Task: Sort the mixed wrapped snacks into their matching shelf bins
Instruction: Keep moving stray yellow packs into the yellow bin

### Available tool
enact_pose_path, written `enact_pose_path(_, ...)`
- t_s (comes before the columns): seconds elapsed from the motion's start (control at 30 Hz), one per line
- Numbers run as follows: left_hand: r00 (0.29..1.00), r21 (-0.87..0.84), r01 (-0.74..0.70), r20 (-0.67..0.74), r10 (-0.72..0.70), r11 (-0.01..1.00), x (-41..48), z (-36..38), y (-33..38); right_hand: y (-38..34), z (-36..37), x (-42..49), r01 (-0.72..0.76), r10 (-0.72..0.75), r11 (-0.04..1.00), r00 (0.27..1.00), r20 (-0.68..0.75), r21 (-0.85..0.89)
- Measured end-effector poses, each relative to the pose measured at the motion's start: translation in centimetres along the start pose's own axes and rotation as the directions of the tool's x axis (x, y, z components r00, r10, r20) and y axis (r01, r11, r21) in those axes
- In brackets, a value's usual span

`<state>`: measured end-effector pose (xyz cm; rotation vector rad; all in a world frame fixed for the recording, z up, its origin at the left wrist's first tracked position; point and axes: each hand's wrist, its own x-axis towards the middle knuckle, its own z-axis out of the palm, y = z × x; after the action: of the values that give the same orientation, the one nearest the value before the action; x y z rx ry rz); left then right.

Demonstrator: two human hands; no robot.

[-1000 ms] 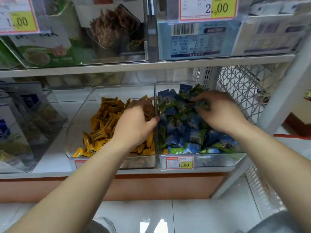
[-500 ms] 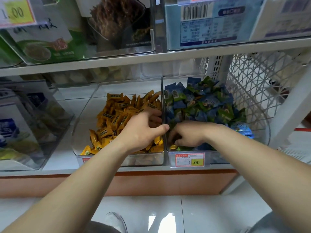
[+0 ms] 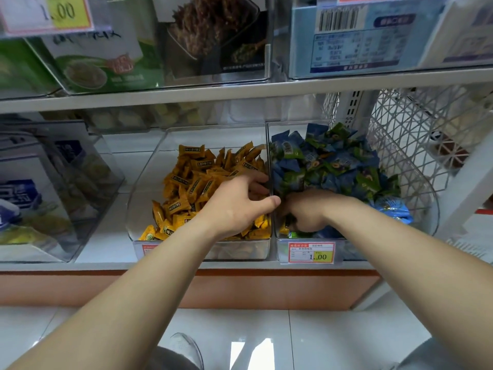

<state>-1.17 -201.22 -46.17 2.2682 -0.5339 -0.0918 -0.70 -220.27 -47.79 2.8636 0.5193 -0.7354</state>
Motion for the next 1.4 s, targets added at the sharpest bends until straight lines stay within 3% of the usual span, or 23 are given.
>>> enact_pose_path(0.13, 1.0, 0.008, 0.009, 0.01, -0.009, 1.0, -0.1, 0.0, 0.1, 0.0, 0.2, 0.0, 0.004, -0.004, 1.0, 1.0, -0.02, 0.0)
enact_pose_path(0.37, 1.0, 0.013, 0.022, 0.011, -0.023, 1.0, -0.3, -0.2, 0.5, 1.8, 0.5, -0.9, 0.154, -0.09, 0.967, 0.951, -0.294, 0.202)
enact_pose_path(0.43, 1.0, 0.019, 0.026, 0.012, -0.027, 0.999, -0.3, -0.3, 0.6, 2.0, 0.6, -1.2, 0.151, -0.081, 0.961, 0.954, -0.288, 0.23)
enact_pose_path(0.6, 0.999, 0.019, 0.046, 0.013, -0.046, 0.999, -0.3, -0.2, 0.9, 1.1, 1.4, -0.9, 0.101, -0.083, 0.978, 0.991, -0.103, 0.184)
enact_pose_path(0.8, 0.998, 0.002, 0.057, 0.02, -0.057, 0.998, -0.7, -0.2, 0.9, 0.5, 0.3, -0.4, 0.075, -0.07, 0.991, 0.997, -0.045, 0.108)
enact_pose_path(0.87, 0.998, 0.0, 0.055, 0.025, -0.055, 0.998, -0.8, -0.2, 0.9, 0.6, -0.1, -0.5, 0.095, -0.087, 0.987, 0.994, -0.071, 0.13)
enact_pose_path(1.0, 0.998, 0.009, 0.045, 0.034, -0.045, 0.999, -1.0, -0.5, 0.8, 2.1, -0.7, -1.7, 0.103, -0.027, 0.955, 0.964, -0.264, 0.277)
enact_pose_path(1.07, 0.998, 0.013, 0.05, 0.042, -0.05, 0.999, -0.9, -0.6, 0.8, 2.5, -0.6, -2.3, 0.118, -0.023, 0.938, 0.96, -0.278, 0.327)
enact_pose_path(1.4, 0.998, 0.034, 0.057, 0.034, -0.058, 0.998, -0.7, -0.6, 1.1, 0.2, -0.1, -0.6, 0.081, -0.084, 0.952, 0.996, -0.003, 0.295)
